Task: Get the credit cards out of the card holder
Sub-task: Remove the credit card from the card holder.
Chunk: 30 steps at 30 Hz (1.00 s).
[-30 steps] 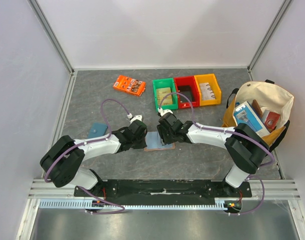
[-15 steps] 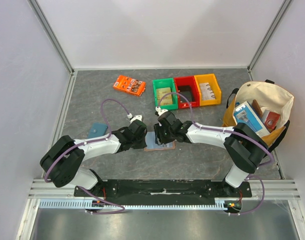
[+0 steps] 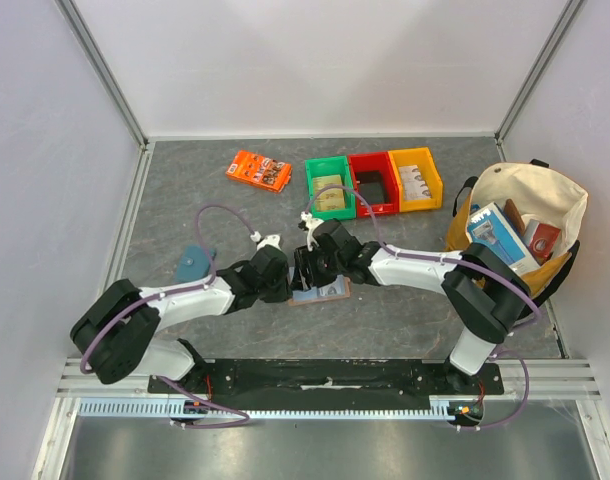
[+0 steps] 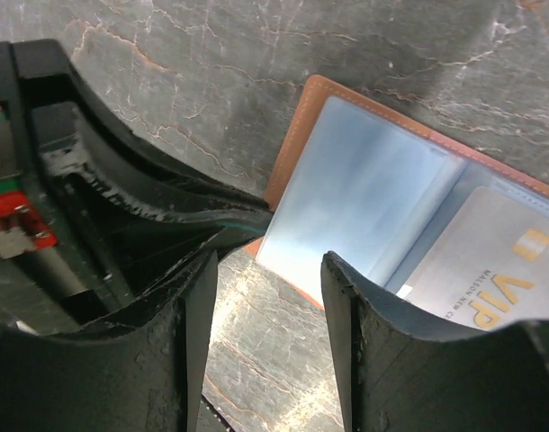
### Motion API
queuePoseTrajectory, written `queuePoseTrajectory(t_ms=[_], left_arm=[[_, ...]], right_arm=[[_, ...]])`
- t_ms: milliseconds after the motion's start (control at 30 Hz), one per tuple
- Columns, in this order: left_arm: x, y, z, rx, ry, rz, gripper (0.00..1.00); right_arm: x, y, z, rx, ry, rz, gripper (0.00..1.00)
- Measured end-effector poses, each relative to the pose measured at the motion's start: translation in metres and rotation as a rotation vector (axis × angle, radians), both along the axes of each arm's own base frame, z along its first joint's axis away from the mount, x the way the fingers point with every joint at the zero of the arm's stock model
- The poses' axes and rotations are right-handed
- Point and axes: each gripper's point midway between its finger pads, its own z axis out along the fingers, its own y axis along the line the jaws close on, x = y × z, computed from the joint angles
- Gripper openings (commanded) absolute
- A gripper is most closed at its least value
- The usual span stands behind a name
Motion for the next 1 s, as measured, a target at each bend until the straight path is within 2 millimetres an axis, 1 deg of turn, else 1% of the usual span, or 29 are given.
queuePoseTrajectory(t_ms=[100, 167, 267, 367, 433, 500, 567, 667, 733, 767, 867, 933, 1000], left_arm=[[-0.008, 0.008, 0.002, -0.008, -0.001, 0.017, 0.22], [-0.014, 0.017, 0.005, -0.01, -0.008, 0.036, 0.29], [-0.015, 0.024, 0.02, -0.029, -0.044, 0.061, 0.37], [-0.011, 0.024, 0.04, -0.077, -0.097, 0.075, 0.42], [-0.01, 0.022, 0.049, -0.104, -0.116, 0.073, 0.43], [-0.011, 0.017, 0.054, -0.133, -0.121, 0.058, 0.44], [-0.011, 0.008, 0.056, -0.165, -0.116, 0.033, 0.45], [-0.009, -0.008, 0.055, -0.2, -0.094, -0.005, 0.45], [-0.007, -0.021, 0.052, -0.223, -0.068, -0.032, 0.45], [-0.005, -0.026, 0.05, -0.229, -0.059, -0.039, 0.45], [0.0, -0.04, 0.042, -0.259, -0.017, -0.054, 0.45], [0.004, -0.046, 0.036, -0.279, 0.008, -0.053, 0.45], [0.006, -0.047, 0.031, -0.288, 0.026, -0.044, 0.45]], right_arm=[[-0.002, 0.006, -0.002, 0.011, 0.017, 0.022, 0.59], [-0.001, 0.007, -0.001, 0.011, 0.013, 0.028, 0.61], [0.004, 0.005, 0.002, 0.0, -0.014, 0.022, 0.61], [0.012, -0.004, 0.008, -0.02, -0.047, -0.001, 0.58], [0.021, -0.013, 0.015, -0.019, -0.069, -0.029, 0.54], [0.031, -0.027, 0.02, -0.014, -0.083, -0.067, 0.5], [0.039, -0.044, 0.02, -0.019, -0.087, -0.107, 0.47], [0.047, -0.069, 0.009, -0.04, -0.068, -0.164, 0.37], [0.047, -0.083, -0.001, -0.058, -0.047, -0.185, 0.33], [0.047, -0.086, -0.004, -0.063, -0.041, -0.191, 0.29], [0.047, -0.095, -0.01, -0.071, -0.025, -0.204, 0.24], [0.047, -0.094, -0.01, -0.064, -0.022, -0.198, 0.2], [0.048, -0.092, -0.011, -0.055, -0.023, -0.192, 0.17]])
